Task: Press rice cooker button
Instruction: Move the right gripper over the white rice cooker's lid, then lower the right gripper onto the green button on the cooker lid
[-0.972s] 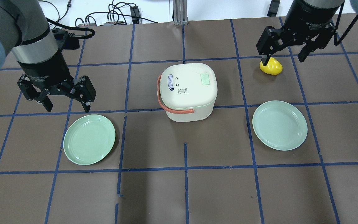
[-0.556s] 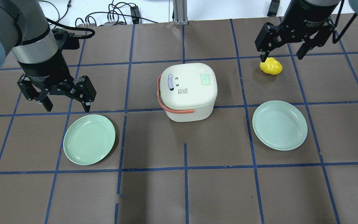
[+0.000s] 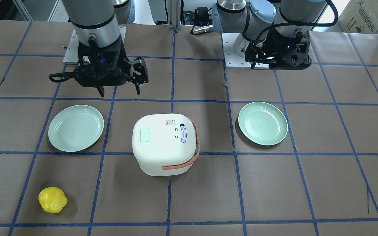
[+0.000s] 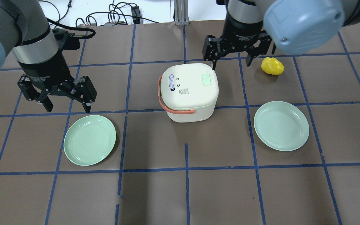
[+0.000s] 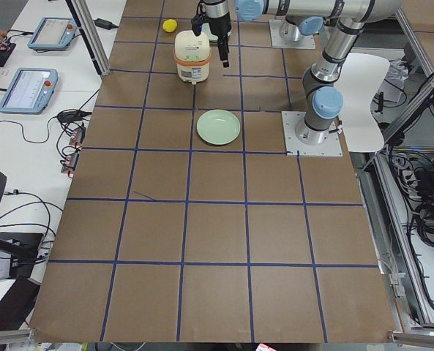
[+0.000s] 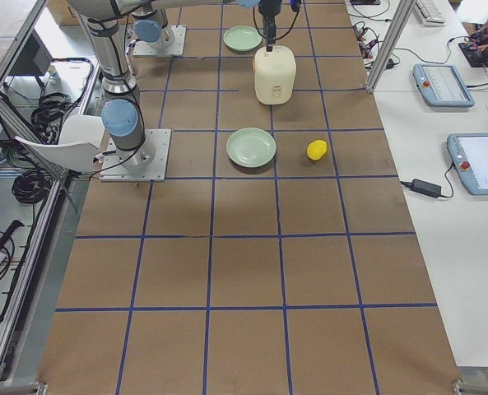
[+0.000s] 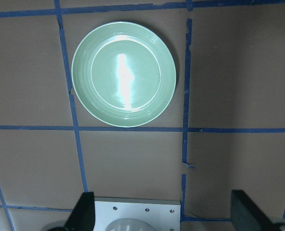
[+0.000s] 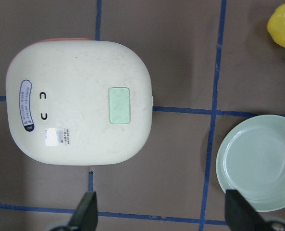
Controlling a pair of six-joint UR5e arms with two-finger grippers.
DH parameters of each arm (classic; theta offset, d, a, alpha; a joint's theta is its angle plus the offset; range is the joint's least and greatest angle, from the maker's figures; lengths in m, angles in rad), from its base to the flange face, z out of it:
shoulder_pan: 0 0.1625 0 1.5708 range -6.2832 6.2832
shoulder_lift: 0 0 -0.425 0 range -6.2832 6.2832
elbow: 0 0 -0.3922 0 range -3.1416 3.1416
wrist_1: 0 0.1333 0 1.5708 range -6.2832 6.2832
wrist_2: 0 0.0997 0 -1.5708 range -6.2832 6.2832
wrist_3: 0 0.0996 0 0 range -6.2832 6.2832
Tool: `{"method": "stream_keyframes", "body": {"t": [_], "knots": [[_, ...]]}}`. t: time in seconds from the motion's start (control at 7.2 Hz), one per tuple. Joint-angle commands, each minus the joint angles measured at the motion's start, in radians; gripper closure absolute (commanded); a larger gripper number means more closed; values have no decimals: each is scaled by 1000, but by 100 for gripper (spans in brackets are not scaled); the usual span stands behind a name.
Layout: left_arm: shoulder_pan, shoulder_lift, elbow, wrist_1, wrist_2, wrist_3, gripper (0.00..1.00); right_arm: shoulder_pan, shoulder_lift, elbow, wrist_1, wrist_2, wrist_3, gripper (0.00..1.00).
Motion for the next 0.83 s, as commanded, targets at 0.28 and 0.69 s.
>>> {"method": "stream_keyframes", "body": {"t": [0.28, 0.69], "knots": [[0, 0, 0, 0, 0, 2, 0, 12, 43, 15, -4, -2, 10, 84], [0, 0, 0, 0, 0, 0, 0, -28, 78, -5, -36, 14, 9, 87]]}}
